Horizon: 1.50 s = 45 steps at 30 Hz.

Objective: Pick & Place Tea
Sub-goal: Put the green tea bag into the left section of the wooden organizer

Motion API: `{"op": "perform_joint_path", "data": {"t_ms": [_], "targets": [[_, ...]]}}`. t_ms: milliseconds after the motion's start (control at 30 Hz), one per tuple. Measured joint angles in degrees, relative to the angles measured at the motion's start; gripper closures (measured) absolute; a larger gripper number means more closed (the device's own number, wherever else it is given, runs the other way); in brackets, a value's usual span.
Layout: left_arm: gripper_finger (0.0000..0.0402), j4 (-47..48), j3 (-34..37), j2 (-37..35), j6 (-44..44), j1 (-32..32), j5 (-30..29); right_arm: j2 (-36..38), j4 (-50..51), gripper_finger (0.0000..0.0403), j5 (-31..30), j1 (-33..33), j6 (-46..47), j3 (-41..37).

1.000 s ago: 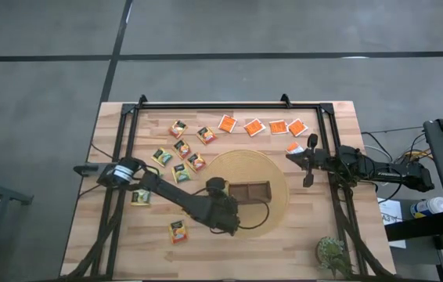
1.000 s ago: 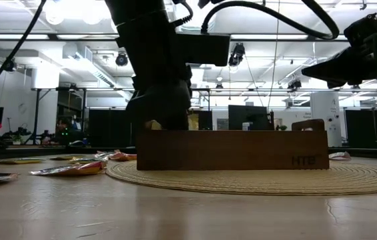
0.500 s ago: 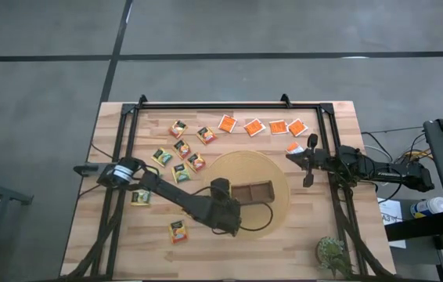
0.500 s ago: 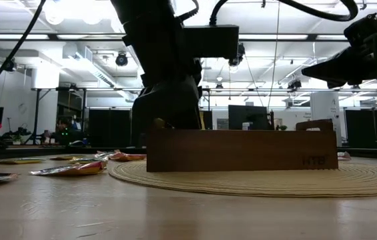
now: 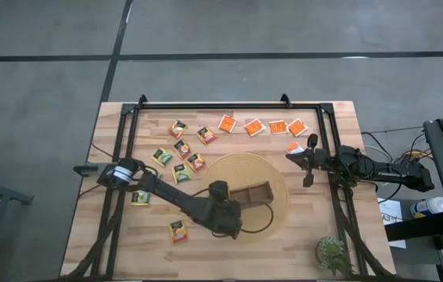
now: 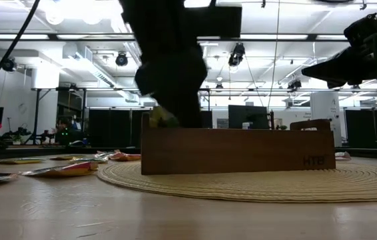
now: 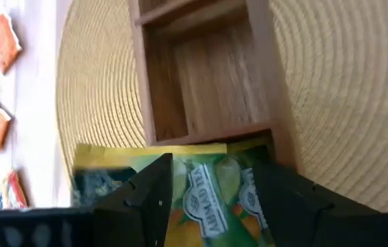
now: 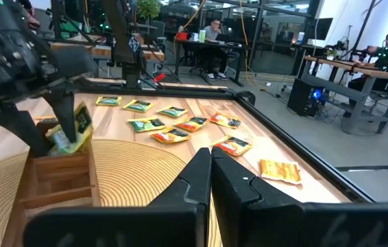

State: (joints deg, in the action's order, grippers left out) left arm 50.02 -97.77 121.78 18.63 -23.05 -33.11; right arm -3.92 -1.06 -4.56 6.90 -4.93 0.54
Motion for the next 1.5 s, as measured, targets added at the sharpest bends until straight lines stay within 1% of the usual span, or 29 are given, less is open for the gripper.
{"op": "perform_joint_path", "data": {"t_ms": [300, 367, 500, 600, 700, 800, 867, 967, 1067, 1200, 1367, 1433, 1500], "targets": [[0.0207, 0.31, -2.26, 0.00, -0.39, -1.37, -1.26, 0.00, 0.00, 0.0394, 0.01, 0.00, 0.00, 0.00], [0.0207, 1.49, -2.48, 0.00, -0.46, -1.55, -3.28, 0.00, 0.00, 0.0394, -0.01, 0.02, 0.00, 0.02], [0.0207, 6.40, -2.74, -0.04, 0.85, -1.71, -11.44, 0.00, -0.01, 0.0394, -0.01, 0.00, 0.00, 0.01], [0.0207, 8.42, -2.41, -0.09, 1.87, -1.67, -11.77, 0.00, 0.00, 0.0394, 0.00, 0.01, 0.00, 0.00], [0.0207, 9.09, -2.23, -0.09, 0.87, -1.71, -11.89, 0.02, 0.00, 0.0394, -0.01, 0.00, 0.00, 0.02], [0.0207, 9.13, -2.21, -0.11, 1.54, -1.77, -15.40, 0.02, 0.00, 0.0394, 0.01, 0.01, 0.00, 0.01], [0.0209, 9.13, -2.21, -0.11, 3.02, -1.71, -14.75, 0.01, 0.00, 0.0394, 0.01, 0.00, 0.00, 0.00], [0.0214, 9.16, -2.21, -0.11, 4.20, -1.39, -9.03, 0.02, 0.00, 0.0394, 0.01, 0.02, 0.00, 0.00], [0.0220, 9.13, -2.17, -0.11, 5.07, -1.29, -6.46, 0.00, 0.00, 0.0394, 0.01, 0.02, 0.00, 0.02], [0.0228, 9.07, -1.84, -0.11, 4.95, -1.27, -5.74, 0.02, -0.01, 0.0394, -0.01, 0.00, 0.00, 0.00], [0.0238, 7.54, 0.08, -0.21, 2.56, -1.25, -3.87, 0.01, 0.00, 0.0394, 0.00, 0.02, 0.00, 0.02], [0.0240, 6.84, 0.93, -0.20, 0.51, -1.18, -4.10, 0.00, 0.00, 0.0394, -0.02, 0.00, 0.00, 0.00], [0.0240, 6.27, 1.78, -0.22, -1.74, -1.18, -5.58, 0.02, 0.00, 0.0394, -0.01, 0.00, 0.00, 0.00]]}}
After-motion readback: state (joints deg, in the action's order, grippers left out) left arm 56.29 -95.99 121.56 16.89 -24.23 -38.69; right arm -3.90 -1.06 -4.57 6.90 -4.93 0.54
